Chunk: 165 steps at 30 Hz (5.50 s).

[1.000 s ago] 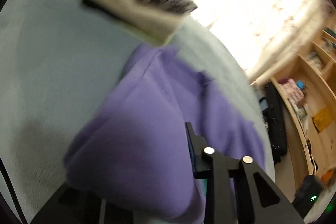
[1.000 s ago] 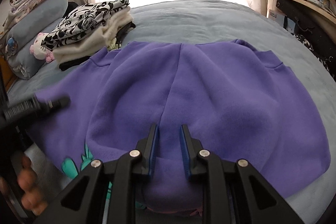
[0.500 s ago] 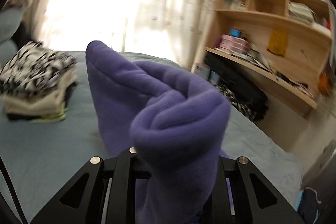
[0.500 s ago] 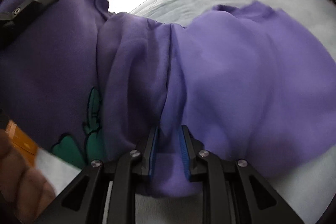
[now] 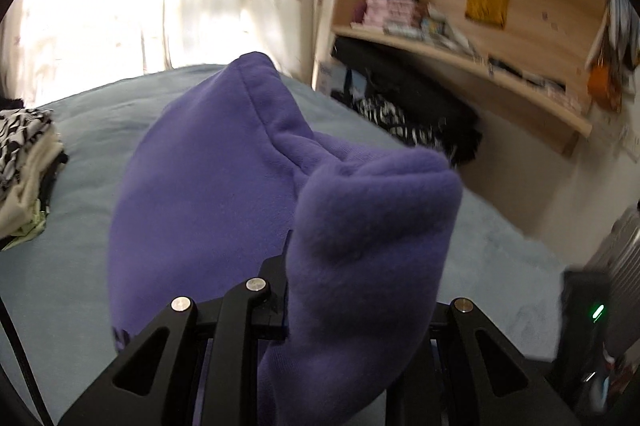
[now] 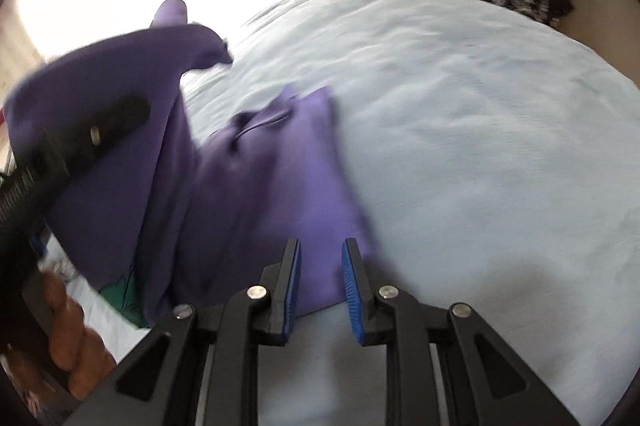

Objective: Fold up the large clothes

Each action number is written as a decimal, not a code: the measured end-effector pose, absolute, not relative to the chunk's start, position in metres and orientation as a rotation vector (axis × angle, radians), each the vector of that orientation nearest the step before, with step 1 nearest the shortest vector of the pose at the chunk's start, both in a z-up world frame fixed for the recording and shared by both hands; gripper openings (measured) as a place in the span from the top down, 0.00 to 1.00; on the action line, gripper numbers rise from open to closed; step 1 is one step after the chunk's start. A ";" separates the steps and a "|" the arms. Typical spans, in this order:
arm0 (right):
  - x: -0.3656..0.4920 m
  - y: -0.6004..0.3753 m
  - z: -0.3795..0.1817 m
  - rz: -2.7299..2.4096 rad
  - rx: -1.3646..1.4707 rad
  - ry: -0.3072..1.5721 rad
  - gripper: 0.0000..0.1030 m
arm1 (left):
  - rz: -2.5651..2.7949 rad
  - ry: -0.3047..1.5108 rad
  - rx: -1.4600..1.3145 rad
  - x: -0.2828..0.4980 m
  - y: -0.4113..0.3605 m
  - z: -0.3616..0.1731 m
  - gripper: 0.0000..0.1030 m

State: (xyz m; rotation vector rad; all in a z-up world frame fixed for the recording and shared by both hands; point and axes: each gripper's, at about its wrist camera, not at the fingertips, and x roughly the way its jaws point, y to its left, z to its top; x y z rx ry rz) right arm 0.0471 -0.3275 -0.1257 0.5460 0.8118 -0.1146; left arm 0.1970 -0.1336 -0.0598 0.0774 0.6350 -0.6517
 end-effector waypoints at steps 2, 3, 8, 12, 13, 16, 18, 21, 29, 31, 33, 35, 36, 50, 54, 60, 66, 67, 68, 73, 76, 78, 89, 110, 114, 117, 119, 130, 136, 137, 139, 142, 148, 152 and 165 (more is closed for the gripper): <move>0.044 -0.342 -0.128 -0.137 0.577 0.801 0.80 | -0.649 0.662 0.123 0.197 -0.151 -0.072 0.82; 0.042 -0.349 -0.129 -0.149 0.590 0.797 0.80 | -0.649 0.671 0.139 0.196 -0.158 -0.077 0.82; 0.034 -0.367 -0.134 -0.174 0.613 0.798 0.80 | -0.664 0.712 0.223 0.187 -0.191 -0.102 0.82; 0.029 -0.375 -0.138 -0.186 0.628 0.803 0.80 | -0.632 0.775 0.340 0.186 -0.214 -0.140 0.81; 0.026 -0.376 -0.139 -0.189 0.630 0.808 0.80 | -0.623 0.790 0.354 0.188 -0.216 -0.147 0.81; 0.022 -0.378 -0.140 -0.189 0.635 0.818 0.80 | -0.613 0.764 0.388 0.186 -0.214 -0.146 0.79; 0.020 -0.379 -0.139 -0.187 0.626 0.818 0.80 | -0.629 0.770 0.391 0.185 -0.214 -0.142 0.68; 0.020 -0.382 -0.137 -0.186 0.618 0.809 0.80 | -0.676 0.791 0.358 0.188 -0.209 -0.132 0.42; 0.014 -0.380 -0.123 -0.180 0.600 0.778 0.80 | -0.820 0.880 0.195 0.189 -0.195 -0.112 0.22; 0.013 -0.380 -0.118 -0.178 0.593 0.773 0.80 | -0.852 0.926 0.122 0.191 -0.184 -0.104 0.22; 0.012 -0.379 -0.113 -0.179 0.583 0.767 0.80 | -0.864 0.966 0.045 0.191 -0.173 -0.097 0.22; 0.013 -0.378 -0.108 -0.178 0.577 0.765 0.80 | -0.877 0.988 -0.025 0.194 -0.162 -0.090 0.22; 0.013 -0.377 -0.106 -0.177 0.575 0.767 0.80 | -0.874 0.992 -0.070 0.194 -0.151 -0.083 0.22; 0.044 -0.343 -0.053 -0.015 0.472 0.748 0.63 | -0.402 0.959 0.025 0.207 -0.062 -0.061 0.22; 0.077 -0.335 -0.061 0.028 0.412 0.855 0.63 | -0.401 0.981 0.026 0.215 -0.059 -0.074 0.22; 0.104 -0.335 -0.100 0.046 0.429 0.997 0.73 | -0.364 0.987 0.071 0.226 -0.062 -0.089 0.24; 0.095 -0.315 -0.111 0.191 0.493 0.976 0.84 | -0.346 0.987 0.022 0.232 -0.045 -0.090 0.35; 0.093 -0.313 -0.108 0.206 0.491 0.962 0.84 | -0.337 0.980 0.019 0.232 -0.043 -0.089 0.37; 0.090 -0.310 -0.103 0.217 0.483 0.943 0.84 | -0.328 0.974 0.018 0.232 -0.041 -0.089 0.37; 0.089 -0.321 -0.124 0.130 0.500 0.963 0.85 | -0.387 0.985 -0.018 0.234 -0.034 -0.102 0.37; 0.091 -0.323 -0.166 0.089 0.519 1.031 0.85 | -0.456 1.004 -0.060 0.234 -0.038 -0.119 0.35; 0.088 -0.325 -0.172 0.080 0.536 1.020 0.85 | -0.466 0.991 -0.085 0.231 -0.038 -0.122 0.35; 0.095 -0.309 -0.139 0.089 0.403 1.035 0.78 | -0.475 0.984 -0.080 0.240 -0.032 -0.104 0.34; 0.226 -0.358 -0.119 0.254 0.644 0.911 0.44 | -0.567 1.098 -0.334 0.339 -0.022 -0.113 0.32; 0.240 -0.350 -0.132 0.270 0.649 0.912 0.48 | -0.569 1.138 -0.345 0.348 -0.028 -0.124 0.20; 0.240 -0.344 -0.127 0.246 0.582 0.902 0.88 | -0.555 1.151 -0.340 0.351 -0.037 -0.127 0.17; 0.232 -0.347 -0.117 0.212 0.542 0.864 0.89 | -0.550 1.138 -0.318 0.351 -0.045 -0.123 0.17; 0.247 -0.367 -0.152 0.013 0.519 0.995 0.87 | -0.440 1.115 -0.105 0.362 -0.096 -0.133 0.01; 0.269 -0.360 -0.155 -0.017 0.461 1.050 0.84 | -0.423 1.148 -0.139 0.371 -0.091 -0.140 0.00; 0.269 -0.362 -0.156 -0.014 0.458 1.060 0.83 | -0.423 1.148 -0.142 0.371 -0.091 -0.140 0.00; 0.268 -0.362 -0.155 -0.019 0.452 1.069 0.73 | -0.426 1.145 -0.144 0.369 -0.090 -0.139 0.00; 0.261 -0.364 -0.150 -0.076 0.389 1.068 0.45 | -0.440 1.145 -0.160 0.367 -0.086 -0.138 0.00; 0.245 -0.367 -0.133 -0.055 0.446 1.056 0.42 | -0.426 1.187 -0.222 0.368 -0.074 -0.136 0.00; 0.230 -0.358 -0.120 -0.054 0.414 1.084 0.42 | -0.396 1.153 -0.136 0.356 -0.074 -0.121 0.00; 0.145 -0.334 -0.116 -0.009 0.373 1.187 0.31 | -0.429 1.132 0.014 0.279 -0.053 -0.085 0.00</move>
